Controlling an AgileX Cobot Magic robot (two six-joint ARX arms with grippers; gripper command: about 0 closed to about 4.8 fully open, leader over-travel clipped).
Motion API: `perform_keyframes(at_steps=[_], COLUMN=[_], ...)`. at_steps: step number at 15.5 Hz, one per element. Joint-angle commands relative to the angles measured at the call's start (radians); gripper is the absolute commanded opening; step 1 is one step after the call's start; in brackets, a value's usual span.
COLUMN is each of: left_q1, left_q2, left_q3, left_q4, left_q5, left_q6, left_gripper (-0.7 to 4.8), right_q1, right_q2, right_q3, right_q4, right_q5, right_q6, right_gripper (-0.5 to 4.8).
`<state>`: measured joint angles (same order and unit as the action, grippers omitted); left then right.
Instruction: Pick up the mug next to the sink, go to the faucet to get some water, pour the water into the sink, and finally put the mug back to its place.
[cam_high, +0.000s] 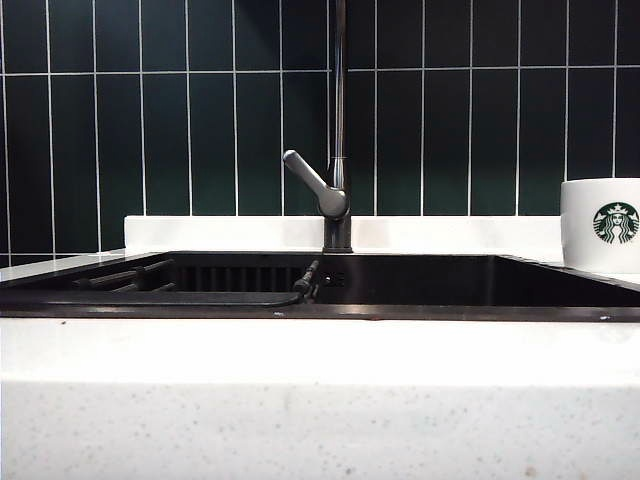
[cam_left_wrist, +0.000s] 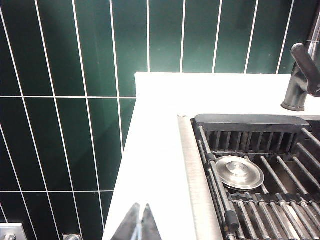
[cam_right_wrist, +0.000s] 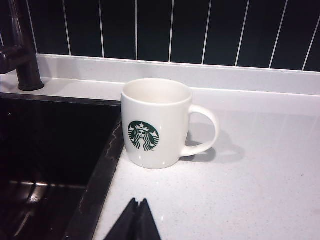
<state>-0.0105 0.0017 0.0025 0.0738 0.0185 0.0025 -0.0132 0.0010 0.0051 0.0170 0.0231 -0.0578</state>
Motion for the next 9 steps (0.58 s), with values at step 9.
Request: perform_keyframes(at_steps=[9], left_q1=[-0.001], left_q2=[-0.001], left_q3=[0.005], left_q4=[0.009], left_q5=[0.006], left_q6=[-0.067], left_gripper=[-0.05], right_q1=[0.0], right_q2=[-0.002], right_q3=[0.002], right_q4=[0.01], right_q5=[0.036], right_q6=[0.105], right_gripper=[-0.02])
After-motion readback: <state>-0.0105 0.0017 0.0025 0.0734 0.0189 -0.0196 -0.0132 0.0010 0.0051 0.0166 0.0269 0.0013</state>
